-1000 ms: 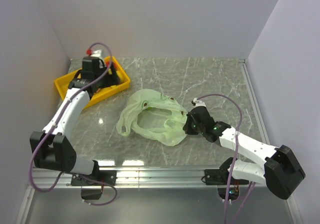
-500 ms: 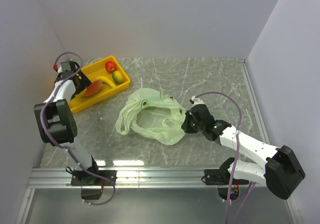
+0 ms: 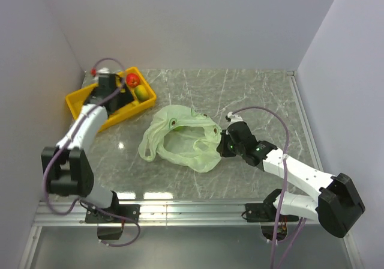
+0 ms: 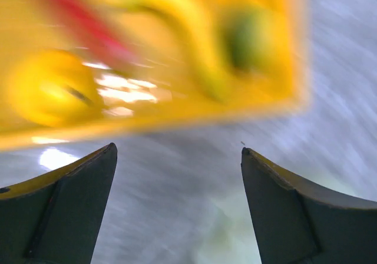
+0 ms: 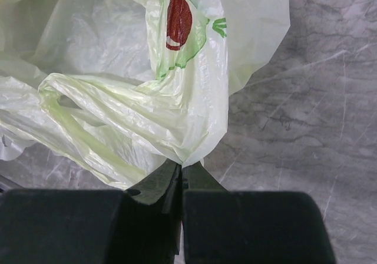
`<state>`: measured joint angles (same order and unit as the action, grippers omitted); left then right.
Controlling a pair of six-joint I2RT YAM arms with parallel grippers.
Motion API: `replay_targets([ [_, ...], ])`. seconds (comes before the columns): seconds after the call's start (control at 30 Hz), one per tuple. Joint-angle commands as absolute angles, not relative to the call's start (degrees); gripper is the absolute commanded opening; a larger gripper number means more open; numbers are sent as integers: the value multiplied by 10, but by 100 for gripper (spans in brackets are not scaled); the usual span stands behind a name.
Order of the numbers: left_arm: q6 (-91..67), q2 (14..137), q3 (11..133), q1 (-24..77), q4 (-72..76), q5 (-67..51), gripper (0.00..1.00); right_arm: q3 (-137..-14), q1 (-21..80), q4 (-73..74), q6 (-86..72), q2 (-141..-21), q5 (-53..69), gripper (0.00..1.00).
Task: Untie the knot of the plastic bag and take out the fruit
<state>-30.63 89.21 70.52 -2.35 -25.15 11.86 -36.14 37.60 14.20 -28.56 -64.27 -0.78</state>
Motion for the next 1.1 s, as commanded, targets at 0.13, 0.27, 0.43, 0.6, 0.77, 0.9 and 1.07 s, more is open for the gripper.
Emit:
replay_targets([
  [0.13, -347, 706, 586, 214, -219, 66, 89, -398, 374, 122, -279, -655, 14, 0],
  [0.27, -408, 666, 542, 328, -191, 82, 87, -396, 375, 117, -293, -652, 26, 0],
  [0.43, -442, 696, 512, 471, -155, 168, 83, -394, 374, 120, -299, -639, 37, 0],
  [0.6, -471, 751, 504, 504, -104, 199, 76, -384, 375, 131, -302, -616, 37, 0],
  [0.77, -488, 802, 505, 512, -75, 289, 75, -374, 375, 143, -308, -590, 33, 0],
  [0.9, -484, 857, 512, 507, -30, 356, 85, -373, 376, 152, -314, -584, 57, 0],
  [1.07, -476, 921, 534, 474, 15, 393, 93, -375, 376, 181, -316, -569, 90, 0],
])
